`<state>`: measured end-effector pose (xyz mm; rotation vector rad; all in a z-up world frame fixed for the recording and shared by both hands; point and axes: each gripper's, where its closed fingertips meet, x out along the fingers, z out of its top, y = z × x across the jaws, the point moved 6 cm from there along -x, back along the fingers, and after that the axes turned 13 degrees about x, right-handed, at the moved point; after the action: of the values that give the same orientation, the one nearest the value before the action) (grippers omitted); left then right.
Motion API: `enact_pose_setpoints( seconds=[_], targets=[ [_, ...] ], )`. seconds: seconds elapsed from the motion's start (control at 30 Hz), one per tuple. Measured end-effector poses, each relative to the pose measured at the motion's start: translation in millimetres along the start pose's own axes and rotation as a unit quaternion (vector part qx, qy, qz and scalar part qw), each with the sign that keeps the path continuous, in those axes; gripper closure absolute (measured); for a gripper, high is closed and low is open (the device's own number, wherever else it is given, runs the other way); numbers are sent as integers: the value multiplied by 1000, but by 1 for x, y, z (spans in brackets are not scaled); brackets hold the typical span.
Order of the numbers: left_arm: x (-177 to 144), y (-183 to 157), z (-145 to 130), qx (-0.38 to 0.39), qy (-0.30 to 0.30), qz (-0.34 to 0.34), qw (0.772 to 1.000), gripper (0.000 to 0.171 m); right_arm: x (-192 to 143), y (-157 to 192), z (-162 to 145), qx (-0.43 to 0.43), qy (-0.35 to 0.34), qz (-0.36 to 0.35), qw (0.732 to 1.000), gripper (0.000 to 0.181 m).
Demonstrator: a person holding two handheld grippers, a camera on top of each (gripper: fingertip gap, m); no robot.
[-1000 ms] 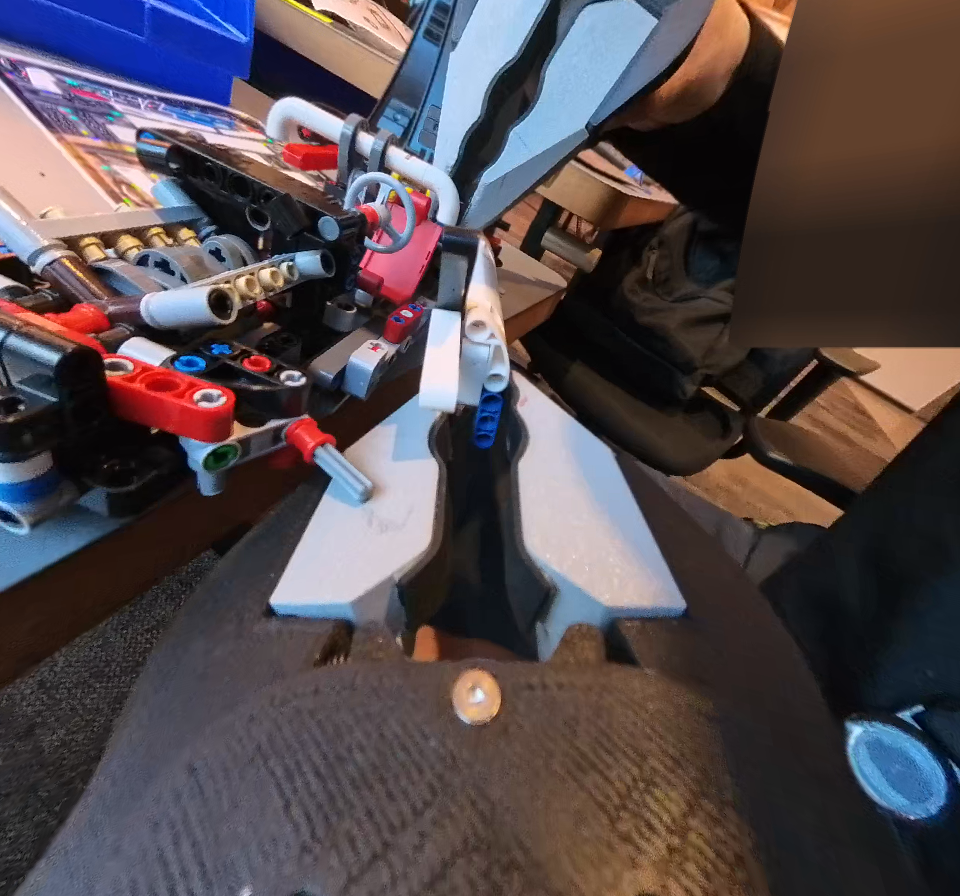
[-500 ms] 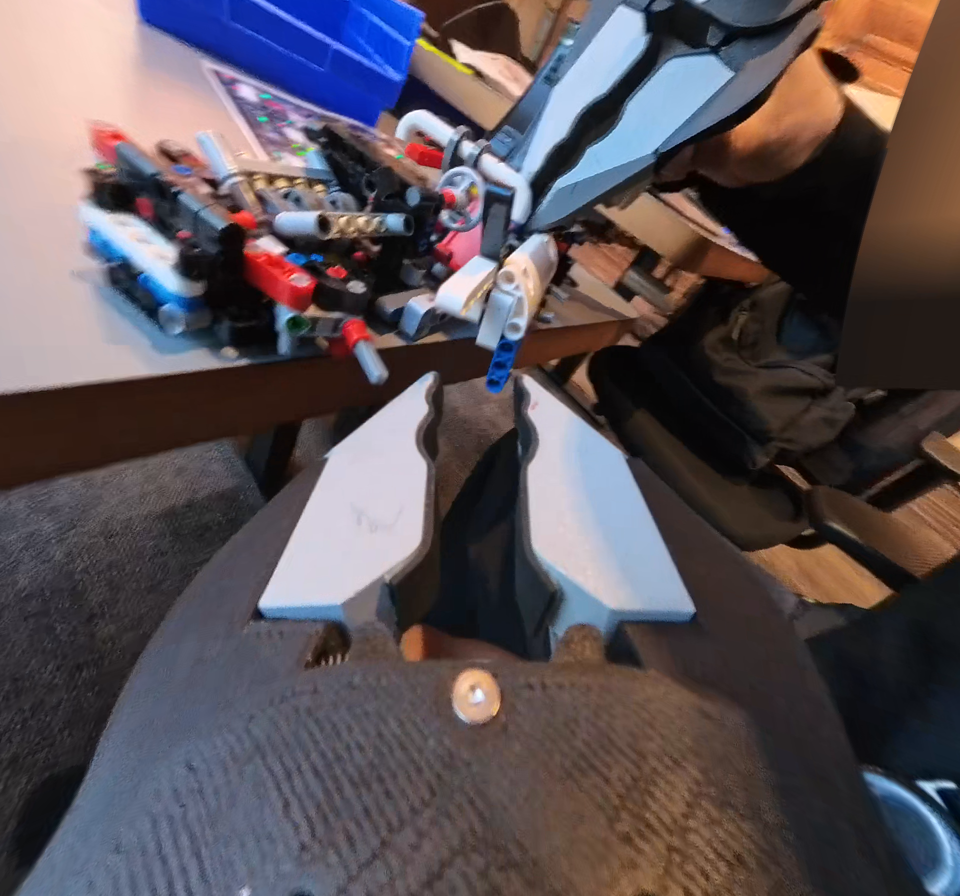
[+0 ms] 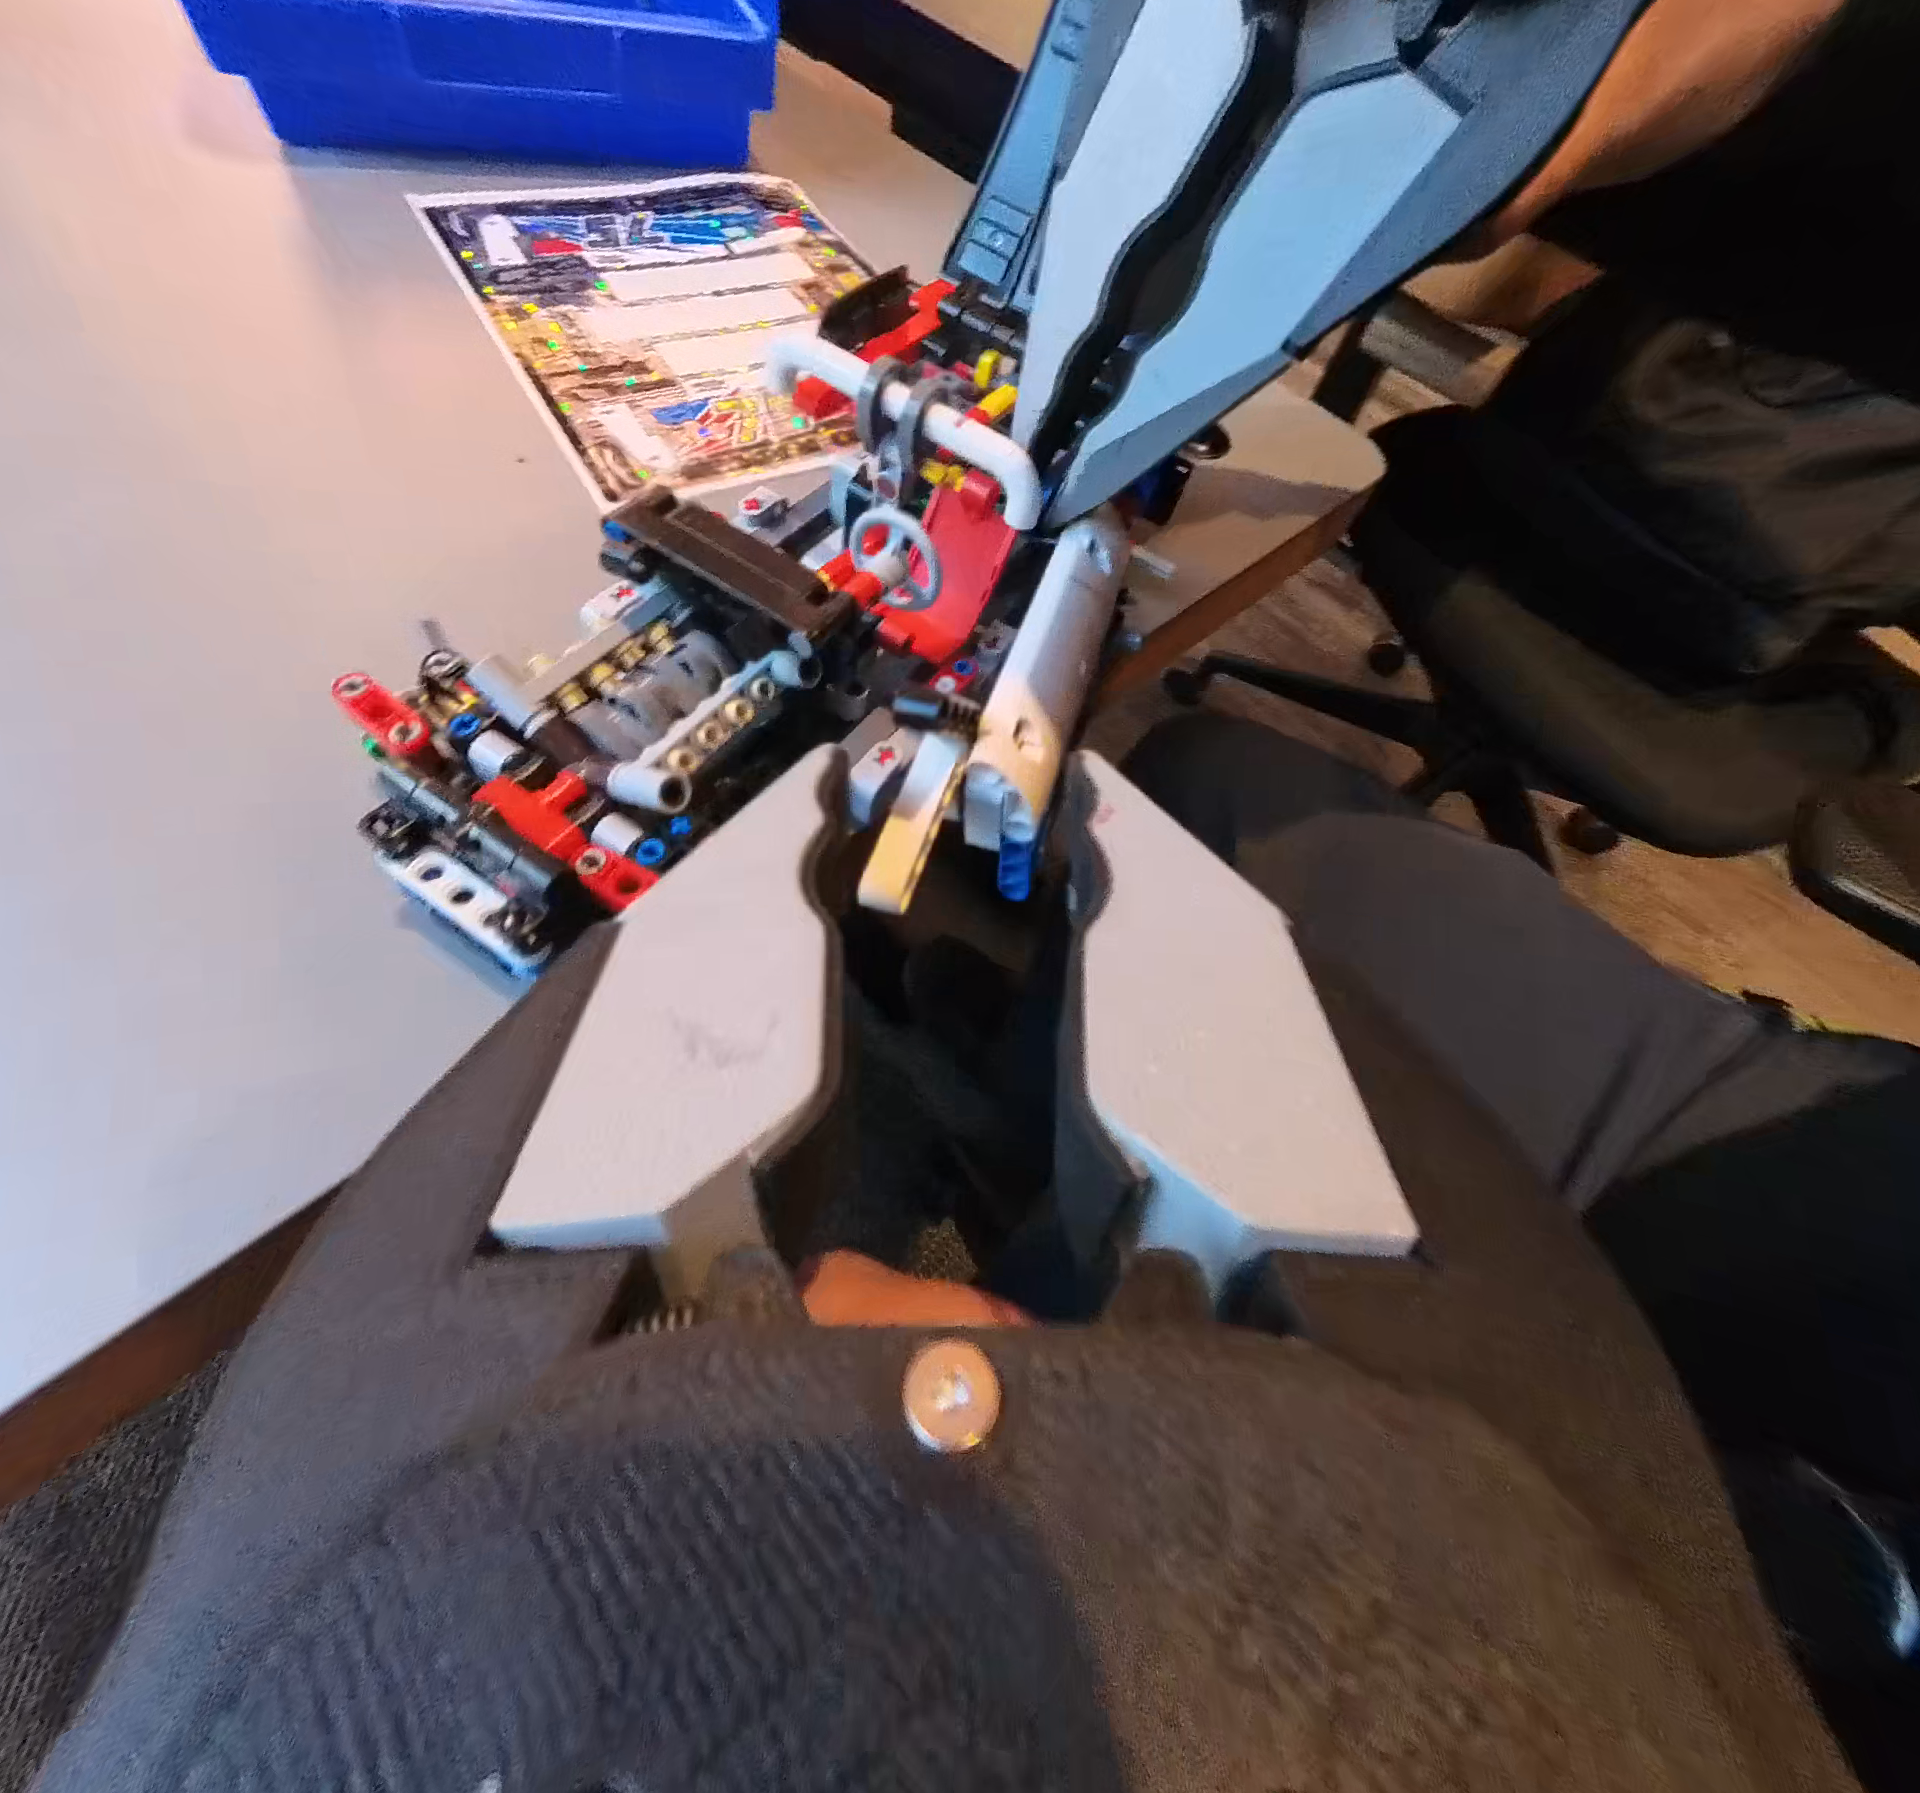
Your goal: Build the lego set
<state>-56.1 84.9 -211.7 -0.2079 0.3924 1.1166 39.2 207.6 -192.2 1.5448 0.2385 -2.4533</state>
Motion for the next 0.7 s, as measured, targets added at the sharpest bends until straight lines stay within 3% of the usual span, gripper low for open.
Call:
enact_pose_setpoints(
  seconds=[0.2, 0.7],
  targets=[
    [22, -3, -5, 74, 77, -10, 994, 136, 1, -1, 3, 20, -6, 15, 1000, 174],
    [32, 8, 7, 120, 88, -150, 977, 149, 0, -9, 1, 35, -3, 36, 999, 174]
  ],
)
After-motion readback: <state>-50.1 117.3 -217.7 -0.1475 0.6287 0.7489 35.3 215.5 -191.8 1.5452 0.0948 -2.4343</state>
